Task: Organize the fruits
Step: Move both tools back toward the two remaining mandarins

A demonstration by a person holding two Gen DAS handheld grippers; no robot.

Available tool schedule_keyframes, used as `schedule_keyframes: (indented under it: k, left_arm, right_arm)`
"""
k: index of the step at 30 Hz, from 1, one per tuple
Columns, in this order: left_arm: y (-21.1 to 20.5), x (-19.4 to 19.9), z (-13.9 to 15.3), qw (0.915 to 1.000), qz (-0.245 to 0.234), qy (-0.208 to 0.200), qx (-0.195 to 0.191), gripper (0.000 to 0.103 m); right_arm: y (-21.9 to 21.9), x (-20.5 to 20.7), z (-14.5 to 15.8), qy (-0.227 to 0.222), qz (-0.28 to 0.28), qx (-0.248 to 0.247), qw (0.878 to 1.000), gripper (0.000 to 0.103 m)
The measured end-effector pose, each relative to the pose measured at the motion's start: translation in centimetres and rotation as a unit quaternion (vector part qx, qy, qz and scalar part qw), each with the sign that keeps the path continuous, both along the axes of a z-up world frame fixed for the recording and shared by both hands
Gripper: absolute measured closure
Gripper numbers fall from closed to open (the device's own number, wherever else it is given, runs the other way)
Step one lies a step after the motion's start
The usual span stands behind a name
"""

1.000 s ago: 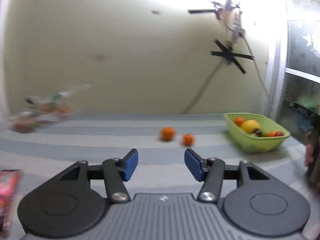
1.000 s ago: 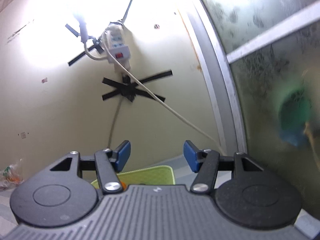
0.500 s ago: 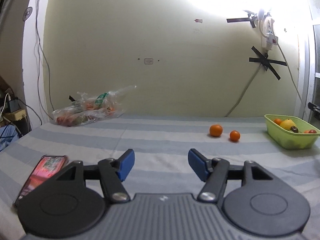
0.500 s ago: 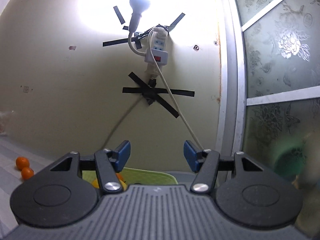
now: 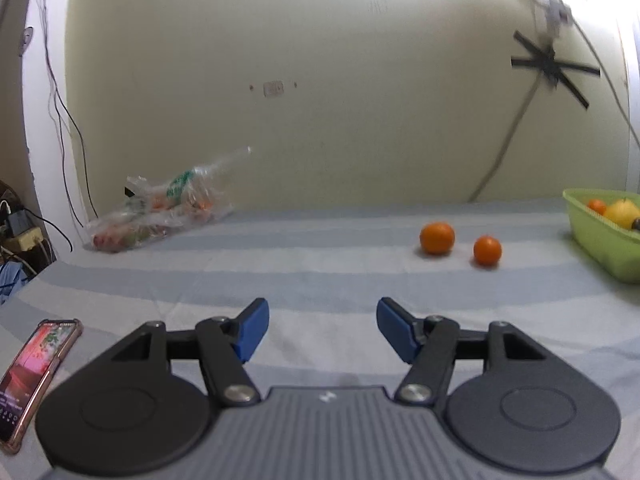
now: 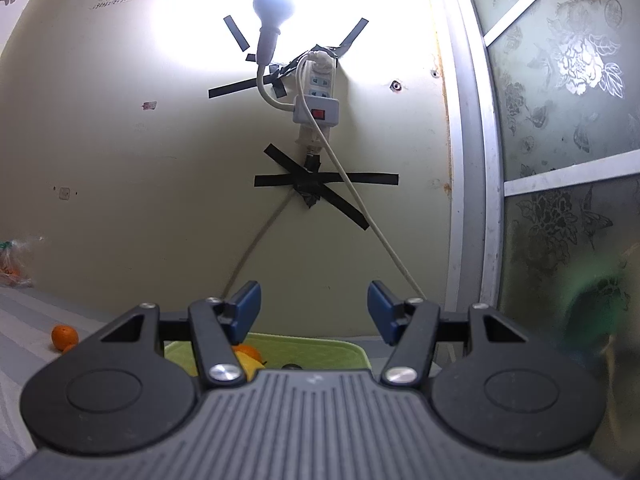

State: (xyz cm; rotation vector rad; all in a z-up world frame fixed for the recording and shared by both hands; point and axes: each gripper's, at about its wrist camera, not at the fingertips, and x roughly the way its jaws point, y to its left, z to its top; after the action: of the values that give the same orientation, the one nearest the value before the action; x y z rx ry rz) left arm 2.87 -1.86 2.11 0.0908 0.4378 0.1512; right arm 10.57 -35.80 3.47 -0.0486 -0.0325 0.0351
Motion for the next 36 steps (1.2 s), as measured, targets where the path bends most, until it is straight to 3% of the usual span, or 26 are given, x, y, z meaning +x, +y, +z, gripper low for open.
schedule_keyframes:
  k: [3,9,15,21,24,26,28,33,36]
  left_arm:
    - [0.1,0.2,-0.1,0.9999,-0.005,0.006,-0.007,0.032]
    - [0.1,0.4,-0.4,0.9991,-0.031,0.02,-0.021,0.032]
    - [1.2,1.0,-0.9,0.9961,-0.033,0.054,-0.062,0.032]
    - [2.5,1.2,-1.1,0.9914,-0.036,0.067,-0.106,0.033]
    - [2.8,1.0,-1.1,0.9901,-0.046,0.063,-0.116,0.033]
    - [2.8,0.8,-1.1,0.9895,-0.053,0.058,-0.121,0.032]
    - [3.0,0.8,-1.1,0.9885,-0.058,0.058,-0.127,0.032]
    - [3.4,0.7,-1.1,0.9864,-0.06,0.052,-0.144,0.032]
    - [3.9,0.2,-1.0,0.9845,-0.064,0.034,-0.16,0.032]
  right_arm:
    - [0.1,-0.1,-0.1,-0.001,-0.007,-0.002,1.0,0.042]
    - [0.3,0.1,-0.3,0.014,-0.044,-0.002,0.999,0.042]
    - [0.1,0.3,-0.4,0.018,-0.094,0.007,0.995,0.042]
    - [0.8,-0.2,-0.5,0.001,-0.133,-0.014,0.991,0.041]
    - [1.0,-0.1,-0.3,0.026,-0.154,-0.011,0.988,0.041]
    - [0.7,-0.6,0.2,0.045,-0.139,0.045,0.988,0.041]
    - [1.3,-1.4,1.0,0.036,-0.12,0.075,0.989,0.041]
    - [5.5,-2.3,2.7,0.019,-0.023,0.054,0.998,0.041]
    - [8.4,-2.5,2.9,0.032,0.071,0.033,0.996,0.032]
